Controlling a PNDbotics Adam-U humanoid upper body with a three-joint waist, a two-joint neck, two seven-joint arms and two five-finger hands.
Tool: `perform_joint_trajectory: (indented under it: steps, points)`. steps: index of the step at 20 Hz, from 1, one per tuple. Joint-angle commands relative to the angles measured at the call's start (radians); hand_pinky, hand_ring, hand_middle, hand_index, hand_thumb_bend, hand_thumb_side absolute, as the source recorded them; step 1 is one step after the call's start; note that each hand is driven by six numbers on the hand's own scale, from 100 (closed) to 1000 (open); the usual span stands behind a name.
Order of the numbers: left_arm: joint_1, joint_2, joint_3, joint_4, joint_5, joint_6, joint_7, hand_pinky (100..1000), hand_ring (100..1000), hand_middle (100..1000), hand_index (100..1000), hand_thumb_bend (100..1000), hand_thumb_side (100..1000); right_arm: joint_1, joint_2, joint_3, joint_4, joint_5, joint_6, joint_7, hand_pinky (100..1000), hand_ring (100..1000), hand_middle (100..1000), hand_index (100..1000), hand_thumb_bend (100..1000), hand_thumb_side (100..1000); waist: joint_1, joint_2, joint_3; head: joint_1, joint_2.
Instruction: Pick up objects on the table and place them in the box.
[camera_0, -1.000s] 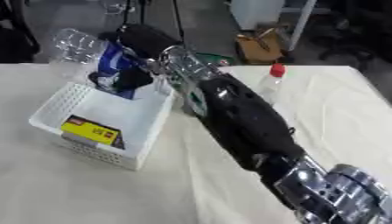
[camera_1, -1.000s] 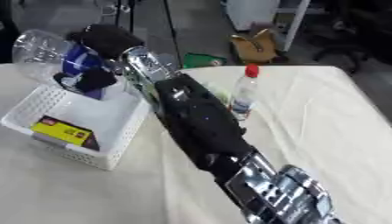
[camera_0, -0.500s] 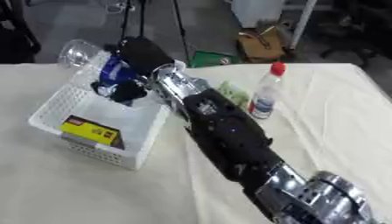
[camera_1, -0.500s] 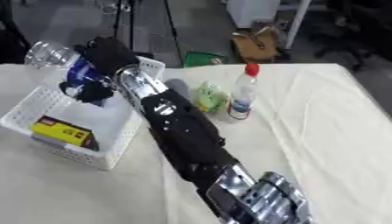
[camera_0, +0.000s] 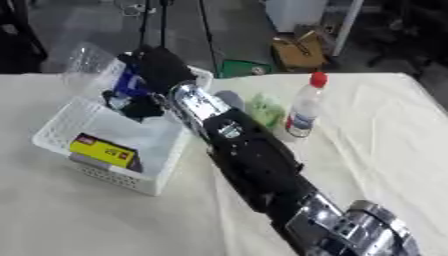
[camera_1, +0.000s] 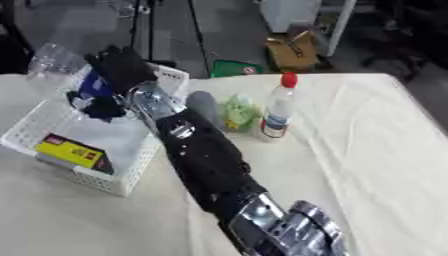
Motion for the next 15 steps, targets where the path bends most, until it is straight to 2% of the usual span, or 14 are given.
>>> perform_joint_trajectory:
  steps: [1,7,14,15]
  points:
    - [-0.013,0.008,-0.002,-0.018,0.005,0.000,-0.005,733,706,794,772,100,633,-0.029,-0.001,-0.012,-0.018,0.008,-0.011,0.018,907,994,918,1000,508,1000,0.009,-0.015,0.001,-0.004,-0.009]
    - [-0.013,0.008,-0.002,-0.018,0.006,0.000,-0.006,733,706,793,772,100,632,-0.031,0.002,-0.015,-0.037,-0.001,-0.010,0.014,910,998,914,1000,492,1000,0.011,-0.015,0.002,-0.005,-0.010]
    - [-0.011,0.007,-0.001,-0.018,0.005,-0.001,-0.005,732,705,793,771,100,632,-0.029,-0.013,-0.008,-0.122,-0.056,-0.011,-0.015,906,993,889,1000,466,1000,0.013,-0.018,0.000,0.002,-0.008]
    - [-0.010,0.007,0.000,-0.018,0.005,-0.001,-0.005,732,705,793,772,100,631,-0.031,-0.019,-0.006,-0.145,-0.069,-0.011,-0.025,893,972,836,993,357,1000,0.014,-0.019,-0.001,0.006,-0.007]
